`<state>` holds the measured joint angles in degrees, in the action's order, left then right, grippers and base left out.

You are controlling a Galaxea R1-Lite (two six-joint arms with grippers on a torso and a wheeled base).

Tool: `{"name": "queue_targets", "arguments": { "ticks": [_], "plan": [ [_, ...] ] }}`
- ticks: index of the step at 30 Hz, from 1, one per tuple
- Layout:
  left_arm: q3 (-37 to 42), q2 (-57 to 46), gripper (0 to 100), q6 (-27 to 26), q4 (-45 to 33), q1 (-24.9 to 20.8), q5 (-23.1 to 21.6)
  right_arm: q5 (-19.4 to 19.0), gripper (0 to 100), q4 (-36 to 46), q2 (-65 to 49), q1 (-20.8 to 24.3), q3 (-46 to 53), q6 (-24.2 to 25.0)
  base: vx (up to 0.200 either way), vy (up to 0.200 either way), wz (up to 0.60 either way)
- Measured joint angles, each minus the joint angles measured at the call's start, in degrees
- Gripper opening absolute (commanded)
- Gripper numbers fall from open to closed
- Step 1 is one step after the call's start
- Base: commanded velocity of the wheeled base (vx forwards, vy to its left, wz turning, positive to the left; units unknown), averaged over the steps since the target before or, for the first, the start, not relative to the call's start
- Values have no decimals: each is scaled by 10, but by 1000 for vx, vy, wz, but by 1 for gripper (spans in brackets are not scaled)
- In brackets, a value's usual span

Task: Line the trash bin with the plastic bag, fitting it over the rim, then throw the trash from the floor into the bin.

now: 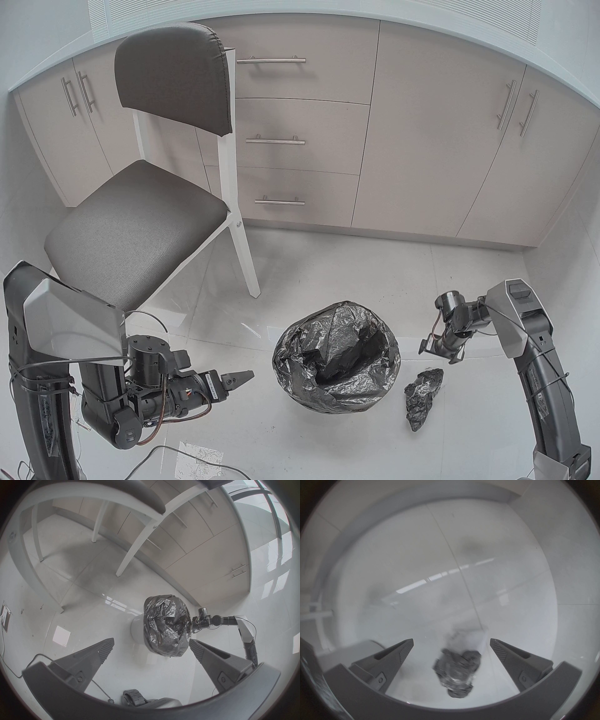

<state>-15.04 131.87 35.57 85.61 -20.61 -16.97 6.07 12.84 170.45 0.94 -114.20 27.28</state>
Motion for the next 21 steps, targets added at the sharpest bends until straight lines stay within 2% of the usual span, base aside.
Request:
{"name": "queue_targets", "arguments": {
  "ticks": [8, 21],
  "plan": [
    [6, 16, 100, -6, 2, 1, -1, 9, 100, 114, 54, 2, -4, -14, 0, 0, 0],
    [6, 26, 100, -15, 3, -4, 1, -1, 100, 108, 70, 7, -4, -55, 0, 0, 0]
  ]
}}
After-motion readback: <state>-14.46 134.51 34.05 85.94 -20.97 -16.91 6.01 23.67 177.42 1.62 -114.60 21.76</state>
